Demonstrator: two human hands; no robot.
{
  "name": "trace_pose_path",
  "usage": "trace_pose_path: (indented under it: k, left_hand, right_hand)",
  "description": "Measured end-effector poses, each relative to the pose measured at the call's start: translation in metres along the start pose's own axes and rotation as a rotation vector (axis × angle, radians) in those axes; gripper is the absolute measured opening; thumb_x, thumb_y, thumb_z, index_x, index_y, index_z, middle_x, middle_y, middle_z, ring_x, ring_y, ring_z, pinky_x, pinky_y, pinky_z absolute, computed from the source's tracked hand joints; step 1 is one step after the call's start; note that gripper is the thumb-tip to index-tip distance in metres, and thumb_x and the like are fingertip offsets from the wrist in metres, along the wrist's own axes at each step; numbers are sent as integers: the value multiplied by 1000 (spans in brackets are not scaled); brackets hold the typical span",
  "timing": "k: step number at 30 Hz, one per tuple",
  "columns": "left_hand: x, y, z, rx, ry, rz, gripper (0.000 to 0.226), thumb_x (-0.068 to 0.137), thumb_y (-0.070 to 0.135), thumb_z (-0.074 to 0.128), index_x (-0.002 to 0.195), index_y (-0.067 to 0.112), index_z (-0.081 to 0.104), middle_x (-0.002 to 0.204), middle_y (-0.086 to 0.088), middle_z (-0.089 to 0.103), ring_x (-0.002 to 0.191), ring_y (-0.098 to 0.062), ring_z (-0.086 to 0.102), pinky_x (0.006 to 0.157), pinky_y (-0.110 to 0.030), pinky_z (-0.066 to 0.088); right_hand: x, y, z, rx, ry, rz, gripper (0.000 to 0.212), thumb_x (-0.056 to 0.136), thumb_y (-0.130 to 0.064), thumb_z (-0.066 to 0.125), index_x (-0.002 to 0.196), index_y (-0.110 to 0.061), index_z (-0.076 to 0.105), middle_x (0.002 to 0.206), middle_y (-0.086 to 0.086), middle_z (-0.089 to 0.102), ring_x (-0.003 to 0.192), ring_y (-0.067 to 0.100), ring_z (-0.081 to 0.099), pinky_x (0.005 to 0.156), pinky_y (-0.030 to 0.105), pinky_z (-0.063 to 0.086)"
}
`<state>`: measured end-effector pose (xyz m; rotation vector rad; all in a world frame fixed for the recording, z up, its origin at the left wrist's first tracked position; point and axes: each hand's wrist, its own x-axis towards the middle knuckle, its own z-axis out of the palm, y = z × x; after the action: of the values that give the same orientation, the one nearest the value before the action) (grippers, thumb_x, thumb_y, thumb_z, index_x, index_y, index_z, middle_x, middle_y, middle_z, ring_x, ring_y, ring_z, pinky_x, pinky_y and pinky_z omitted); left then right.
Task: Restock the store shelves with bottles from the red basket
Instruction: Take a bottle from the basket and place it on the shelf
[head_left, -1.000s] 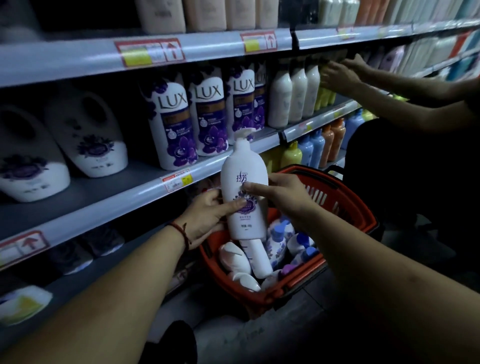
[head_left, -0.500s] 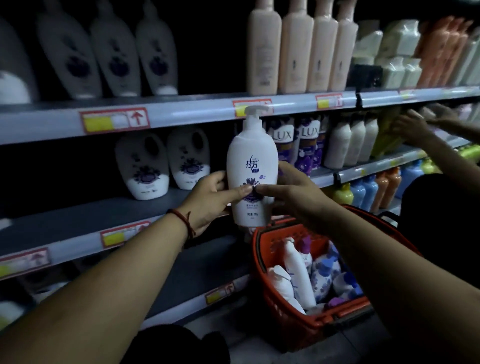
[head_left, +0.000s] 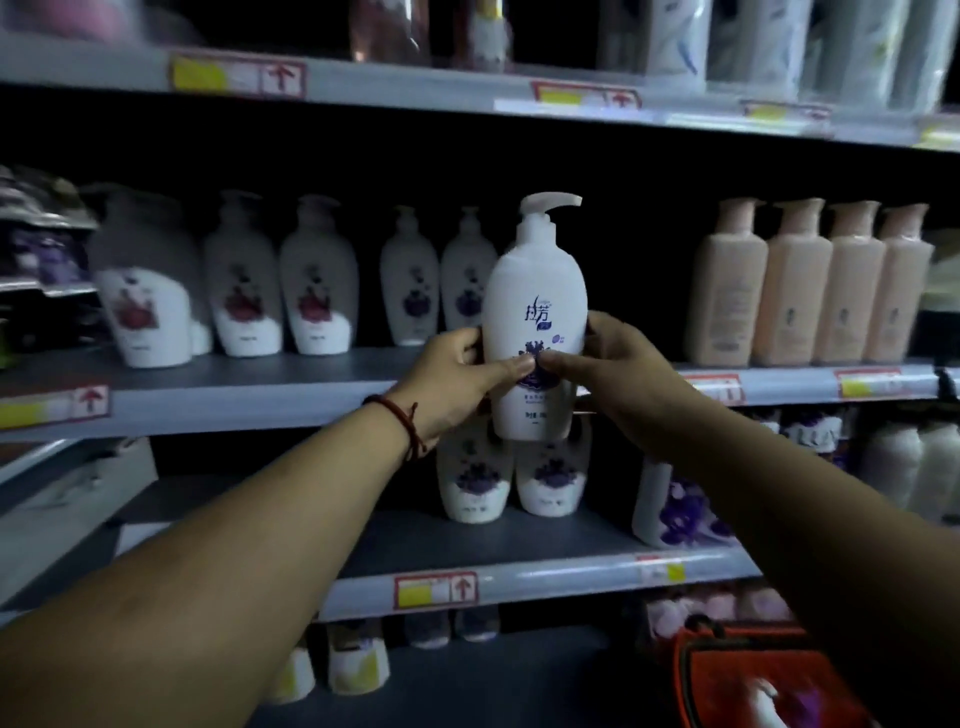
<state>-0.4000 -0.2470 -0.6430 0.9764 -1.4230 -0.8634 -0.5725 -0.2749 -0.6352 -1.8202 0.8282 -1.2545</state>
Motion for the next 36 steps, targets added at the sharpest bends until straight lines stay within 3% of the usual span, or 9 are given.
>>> trace_pose_path:
  k: [5,8,11,16,18,22,25,29,36]
  left_hand:
    - [37,27,-48,65,76,36,40,83,9,74,120,3,61,113,-13,71,101,-25,70,86,-39,58]
    - [61,28,-72,76,110,1,34,84,5,73,115,8,60,113,-13,70,101,-26,69,82,-39,58]
    - [87,18,-93,99,164,-46,36,84,2,72,116,8,58,115,-16,69,103,-30,68,89,-49,56]
    - [118,-17,-120,-1,244,-92,36,87,-1,67,119,7,55,121,-14,66,109,-29,65,93,-49,54]
    - [128,-39,-128,-33,285,-90,40,85,1,71,122,5,55,123,-15,66,110,-29,65,95,-49,53]
    - [149,-75,-144,266,365,-74,46,68,13,84,106,16,58,112,-12,69,103,-28,67,94,-47,54]
    - [155,-81,-146,461,404,-88,38,68,15,86,94,19,58,107,-12,71,99,-29,67,93,-45,54]
    - [154,-80,-143,658,414,-115,37,78,27,80,108,7,68,108,-10,71,100,-27,65,84,-29,48]
    - [148,-72,-141,789,475,-142,29,77,23,81,71,4,60,90,-21,70,95,-36,65,68,-29,41]
  right_hand:
    - [60,-23,31,13,16,-61,33,88,-10,70,120,-4,60,108,11,73,97,24,71,83,39,59]
    - [97,-24,53,11,36,6,34,87,-9,71,119,-5,60,104,10,72,88,21,71,72,36,61]
    - [134,-17,74,1,12,88,34,85,-8,72,117,-4,60,102,12,71,81,21,70,62,31,56]
    - [184,13,101,-68,46,73,35,82,-11,77,112,-4,59,101,11,69,86,25,68,64,33,54]
    - [194,31,113,-88,52,52,42,81,-12,77,118,-4,57,109,12,68,96,27,67,74,38,57]
    - [204,68,130,-238,23,58,55,79,-16,80,126,-7,53,123,11,65,110,27,63,97,43,51]
    - [206,74,134,-517,-37,67,60,76,-24,82,124,-4,53,124,14,63,113,31,60,94,36,48]
    - [207,76,132,-563,-3,66,58,80,-29,79,124,-4,50,122,15,62,111,32,58,82,31,44]
    - [208,80,131,-542,42,72,55,80,-31,78,122,-7,52,119,12,64,107,29,61,88,35,50]
